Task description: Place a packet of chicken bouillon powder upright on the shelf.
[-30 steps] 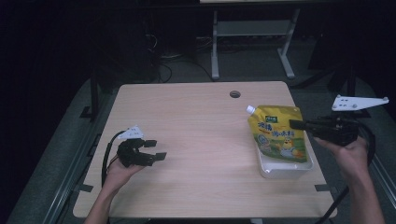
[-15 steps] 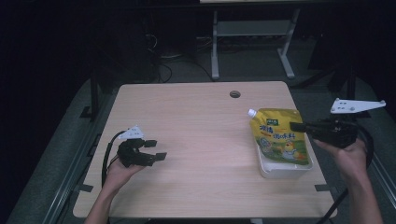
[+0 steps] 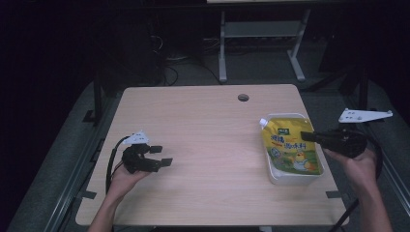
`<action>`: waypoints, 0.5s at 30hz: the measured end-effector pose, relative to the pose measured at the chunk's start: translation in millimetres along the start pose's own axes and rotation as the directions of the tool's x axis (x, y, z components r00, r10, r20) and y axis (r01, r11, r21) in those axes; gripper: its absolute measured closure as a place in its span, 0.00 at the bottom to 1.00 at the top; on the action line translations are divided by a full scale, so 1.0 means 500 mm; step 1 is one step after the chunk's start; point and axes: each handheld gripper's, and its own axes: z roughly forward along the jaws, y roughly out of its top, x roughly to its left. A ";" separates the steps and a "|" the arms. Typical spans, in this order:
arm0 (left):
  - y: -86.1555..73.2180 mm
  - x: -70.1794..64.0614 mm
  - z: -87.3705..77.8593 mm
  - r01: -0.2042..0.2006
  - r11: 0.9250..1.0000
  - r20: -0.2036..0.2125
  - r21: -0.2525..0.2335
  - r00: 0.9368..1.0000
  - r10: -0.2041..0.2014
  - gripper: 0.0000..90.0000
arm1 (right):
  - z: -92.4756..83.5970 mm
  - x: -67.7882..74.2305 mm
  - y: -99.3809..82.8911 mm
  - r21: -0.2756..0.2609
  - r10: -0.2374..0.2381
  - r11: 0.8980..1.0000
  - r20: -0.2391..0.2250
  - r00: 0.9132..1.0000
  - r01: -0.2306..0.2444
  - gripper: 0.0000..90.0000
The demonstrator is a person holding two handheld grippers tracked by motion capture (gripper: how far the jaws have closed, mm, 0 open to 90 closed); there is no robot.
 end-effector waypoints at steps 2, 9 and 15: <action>0.000 0.000 0.000 -0.002 1.000 0.000 0.001 1.000 0.002 0.30 | -0.001 0.001 0.001 0.007 -0.004 1.000 0.007 1.000 0.004 0.99; 0.000 0.001 -0.001 0.000 1.000 0.000 0.001 1.000 0.000 0.30 | -0.004 0.001 0.001 0.028 -0.016 0.999 0.017 1.000 0.016 0.99; 0.000 0.001 -0.001 0.003 1.000 0.000 0.000 1.000 -0.003 0.30 | -0.012 -0.007 -0.010 0.034 -0.006 0.999 0.026 1.000 0.005 0.99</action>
